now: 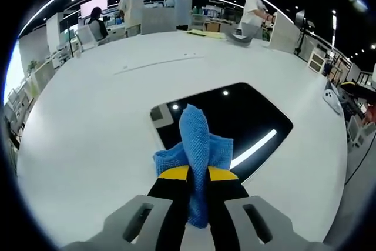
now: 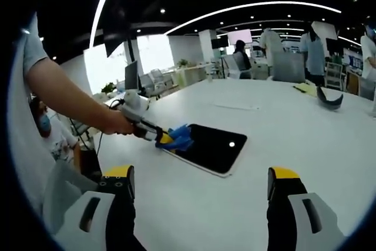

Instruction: Wipe the mirror surface with the cleaning cloth until all visible marks leave the cleaned area.

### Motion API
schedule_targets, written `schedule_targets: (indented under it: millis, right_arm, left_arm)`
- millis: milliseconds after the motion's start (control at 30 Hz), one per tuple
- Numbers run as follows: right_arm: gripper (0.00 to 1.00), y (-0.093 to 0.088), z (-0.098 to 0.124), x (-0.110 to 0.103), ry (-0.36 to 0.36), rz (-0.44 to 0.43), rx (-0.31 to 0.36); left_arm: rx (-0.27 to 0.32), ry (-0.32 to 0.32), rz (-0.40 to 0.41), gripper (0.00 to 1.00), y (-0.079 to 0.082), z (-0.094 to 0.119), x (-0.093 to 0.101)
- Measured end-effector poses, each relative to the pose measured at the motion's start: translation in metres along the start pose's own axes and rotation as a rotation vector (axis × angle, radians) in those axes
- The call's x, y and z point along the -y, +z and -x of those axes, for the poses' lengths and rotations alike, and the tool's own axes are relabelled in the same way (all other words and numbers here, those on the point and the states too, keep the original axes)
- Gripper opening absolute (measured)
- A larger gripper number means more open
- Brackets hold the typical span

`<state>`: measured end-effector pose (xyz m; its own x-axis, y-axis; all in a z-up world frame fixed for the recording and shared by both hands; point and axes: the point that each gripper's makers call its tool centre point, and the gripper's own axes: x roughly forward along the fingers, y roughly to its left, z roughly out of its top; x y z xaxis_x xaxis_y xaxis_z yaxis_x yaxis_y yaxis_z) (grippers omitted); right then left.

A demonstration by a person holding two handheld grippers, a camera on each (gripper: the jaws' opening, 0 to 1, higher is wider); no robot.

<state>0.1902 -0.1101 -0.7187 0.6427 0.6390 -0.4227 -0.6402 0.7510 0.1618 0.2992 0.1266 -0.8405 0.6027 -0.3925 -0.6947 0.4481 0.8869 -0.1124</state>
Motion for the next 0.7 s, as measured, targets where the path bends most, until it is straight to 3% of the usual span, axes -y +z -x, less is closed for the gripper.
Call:
schedule_targets:
  millis: [233,333,700]
  right_arm:
    - [0.93,0.0,0.001,-0.004,-0.022,-0.004,0.001]
    - [0.92,-0.001,0.001,-0.007,-0.02,0.011,-0.003]
    - [0.92,-0.003,-0.002,-0.014,-0.043,0.026,-0.017]
  left_arm:
    - [0.027,-0.008,-0.02,0.07,0.0,0.0,-0.001]
    - [0.056,-0.016,0.049,0.06,0.001,0.0,-0.003]
    - [0.043,-0.024,-0.03,0.06,0.001,-0.001,-0.002]
